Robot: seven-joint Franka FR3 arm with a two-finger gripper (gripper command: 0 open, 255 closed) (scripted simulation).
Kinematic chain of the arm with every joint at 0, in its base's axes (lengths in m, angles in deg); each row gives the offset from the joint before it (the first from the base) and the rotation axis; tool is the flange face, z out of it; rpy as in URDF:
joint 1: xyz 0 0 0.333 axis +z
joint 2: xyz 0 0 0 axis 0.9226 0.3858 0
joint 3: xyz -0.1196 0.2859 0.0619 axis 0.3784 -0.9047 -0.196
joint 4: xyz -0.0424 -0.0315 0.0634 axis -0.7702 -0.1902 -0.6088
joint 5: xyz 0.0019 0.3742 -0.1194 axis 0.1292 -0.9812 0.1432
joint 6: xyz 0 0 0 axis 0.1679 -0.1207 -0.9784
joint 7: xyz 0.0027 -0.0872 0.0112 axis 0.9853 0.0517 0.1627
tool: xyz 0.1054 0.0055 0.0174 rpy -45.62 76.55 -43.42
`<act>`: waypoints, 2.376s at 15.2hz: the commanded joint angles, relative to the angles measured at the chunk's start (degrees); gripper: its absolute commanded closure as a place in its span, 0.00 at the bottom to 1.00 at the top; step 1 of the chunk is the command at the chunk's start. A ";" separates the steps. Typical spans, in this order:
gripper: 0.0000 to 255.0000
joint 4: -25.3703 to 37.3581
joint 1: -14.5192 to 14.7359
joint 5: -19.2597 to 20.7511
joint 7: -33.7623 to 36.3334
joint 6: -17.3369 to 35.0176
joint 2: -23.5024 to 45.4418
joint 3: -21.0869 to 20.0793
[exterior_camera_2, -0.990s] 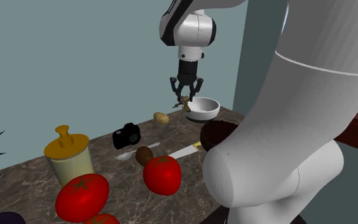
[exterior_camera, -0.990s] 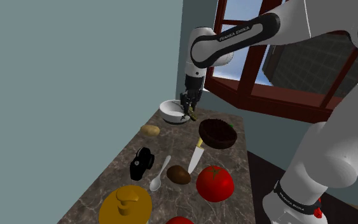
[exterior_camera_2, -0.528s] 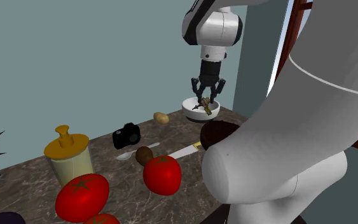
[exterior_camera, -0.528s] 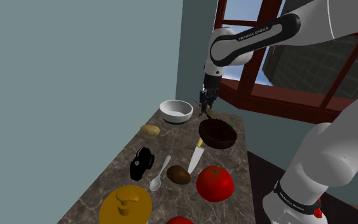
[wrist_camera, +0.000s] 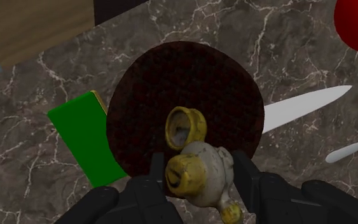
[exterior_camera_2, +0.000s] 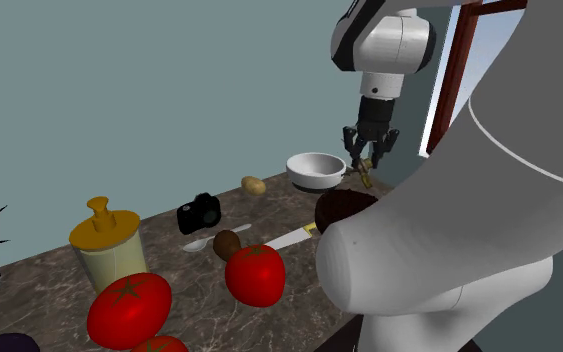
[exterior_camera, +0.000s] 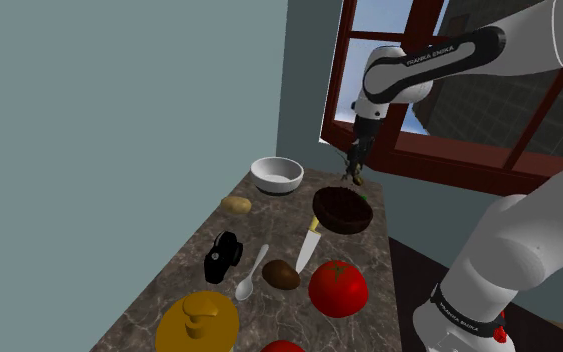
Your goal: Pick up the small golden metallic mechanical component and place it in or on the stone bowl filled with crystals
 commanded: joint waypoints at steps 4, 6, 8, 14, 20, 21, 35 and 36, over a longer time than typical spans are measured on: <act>1.00 -2.84 -0.47 0.37 -1.24 3.42 0.62 0.95; 1.00 -3.83 -0.44 0.29 -1.43 5.14 1.36 1.12; 1.00 -4.78 -0.39 0.18 -1.64 6.88 2.17 1.30; 1.00 -7.33 -0.16 -0.33 -2.39 12.20 5.02 1.85; 1.00 -7.73 -0.12 -0.46 -2.55 13.16 5.59 1.94; 1.00 -7.73 -0.12 -0.46 -2.55 13.16 5.59 1.94; 0.00 -3.14 -0.57 0.32 -1.86 4.83 1.76 1.41; 0.00 -3.13 -0.56 0.32 -1.86 4.83 1.77 1.41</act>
